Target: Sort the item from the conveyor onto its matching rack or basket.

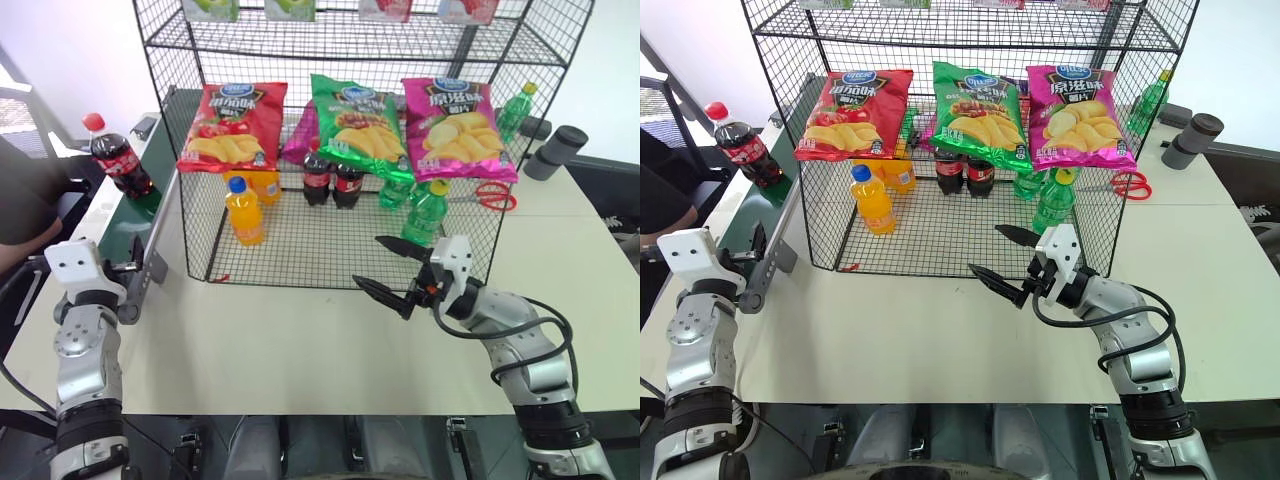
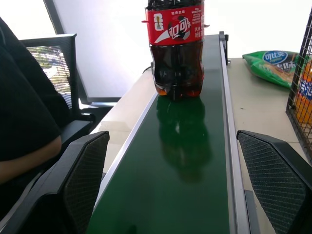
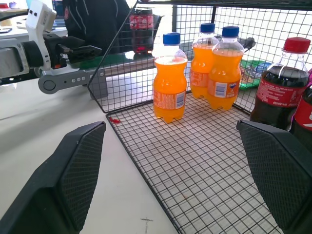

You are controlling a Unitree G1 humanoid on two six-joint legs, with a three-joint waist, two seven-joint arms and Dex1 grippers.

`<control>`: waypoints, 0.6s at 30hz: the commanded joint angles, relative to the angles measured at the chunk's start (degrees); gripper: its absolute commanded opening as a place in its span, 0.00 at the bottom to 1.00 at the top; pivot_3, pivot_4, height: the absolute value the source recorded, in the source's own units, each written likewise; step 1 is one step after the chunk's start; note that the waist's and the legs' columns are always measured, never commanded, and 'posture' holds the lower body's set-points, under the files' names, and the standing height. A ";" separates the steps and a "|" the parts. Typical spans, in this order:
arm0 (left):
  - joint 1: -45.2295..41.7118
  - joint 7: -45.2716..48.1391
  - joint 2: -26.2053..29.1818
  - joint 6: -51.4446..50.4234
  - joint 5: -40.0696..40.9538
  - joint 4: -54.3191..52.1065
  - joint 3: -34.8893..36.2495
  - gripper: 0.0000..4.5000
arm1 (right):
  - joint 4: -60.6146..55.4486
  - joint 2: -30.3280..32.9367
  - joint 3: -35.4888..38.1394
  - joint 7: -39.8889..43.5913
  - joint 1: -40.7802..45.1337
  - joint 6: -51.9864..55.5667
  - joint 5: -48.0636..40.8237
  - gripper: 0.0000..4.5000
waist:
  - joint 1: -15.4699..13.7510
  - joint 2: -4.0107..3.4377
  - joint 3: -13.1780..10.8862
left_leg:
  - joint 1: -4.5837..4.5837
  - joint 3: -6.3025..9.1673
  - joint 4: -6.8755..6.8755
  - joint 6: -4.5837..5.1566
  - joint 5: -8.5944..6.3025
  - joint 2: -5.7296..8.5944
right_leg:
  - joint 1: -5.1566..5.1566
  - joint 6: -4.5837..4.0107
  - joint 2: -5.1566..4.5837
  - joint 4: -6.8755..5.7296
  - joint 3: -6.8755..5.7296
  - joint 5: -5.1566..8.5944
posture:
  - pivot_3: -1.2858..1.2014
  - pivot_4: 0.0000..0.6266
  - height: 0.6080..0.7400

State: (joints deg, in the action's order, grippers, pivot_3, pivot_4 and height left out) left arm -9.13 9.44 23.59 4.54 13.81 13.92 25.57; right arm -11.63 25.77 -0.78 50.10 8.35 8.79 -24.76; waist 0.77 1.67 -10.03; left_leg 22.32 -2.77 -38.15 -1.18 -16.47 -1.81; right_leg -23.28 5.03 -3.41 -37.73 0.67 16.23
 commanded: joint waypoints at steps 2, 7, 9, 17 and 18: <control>0.14 -1.32 1.09 1.96 -0.88 -0.76 1.38 1.00 | -0.49 -0.53 -0.05 0.21 -0.04 -1.44 -0.03 0.99 | -0.02 0.00 0.00 | 0.00 0.00 0.00 0.00 0.00 0.00 | 0.00 0.00 0.00 0.00 0.00 0.00 | 0.52 0.24 1.00; 0.02 -1.64 1.10 2.37 -0.73 -0.46 1.53 1.00 | -0.86 -0.69 -0.41 -0.23 0.54 -0.92 -0.02 0.99 | -0.01 0.00 0.00 | 0.00 0.00 0.00 0.00 0.00 0.00 | 0.00 0.00 0.00 0.00 0.00 0.00 | 0.52 0.24 1.00; -0.03 -1.73 0.92 2.17 -0.38 -0.43 1.64 1.00 | -1.00 -0.67 -0.50 -0.33 0.62 -0.81 -0.07 0.99 | -0.03 0.00 0.00 | 0.00 0.00 0.00 0.00 0.00 0.00 | 0.00 0.00 -0.01 0.00 0.00 0.00 | 0.52 0.24 1.00; -0.04 -2.01 0.38 2.15 1.66 0.10 2.95 1.00 | -2.96 -0.13 -0.78 1.05 0.21 1.17 -2.33 0.99 | -0.02 0.00 0.00 | 0.00 0.00 0.00 0.00 0.00 0.00 | 0.00 0.00 -0.01 0.00 0.00 0.00 | 0.52 0.24 1.00; -0.04 -2.01 0.39 2.25 1.77 0.15 3.01 1.00 | -3.47 0.09 -0.99 1.60 0.01 1.83 -2.92 0.99 | -0.03 0.00 0.00 | 0.00 0.00 0.00 0.00 0.00 0.00 | 0.00 0.00 -0.01 0.00 0.00 0.00 | 0.52 0.24 1.00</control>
State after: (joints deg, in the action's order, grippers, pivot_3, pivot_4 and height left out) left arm -9.01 7.71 23.52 5.54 14.70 14.92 26.80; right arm -11.52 25.43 -1.76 50.57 8.25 9.89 -25.61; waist 0.75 1.67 -10.03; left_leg 22.32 -2.77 -38.15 -1.18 -16.47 -1.81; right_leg -23.28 5.03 -3.42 -37.73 0.67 16.23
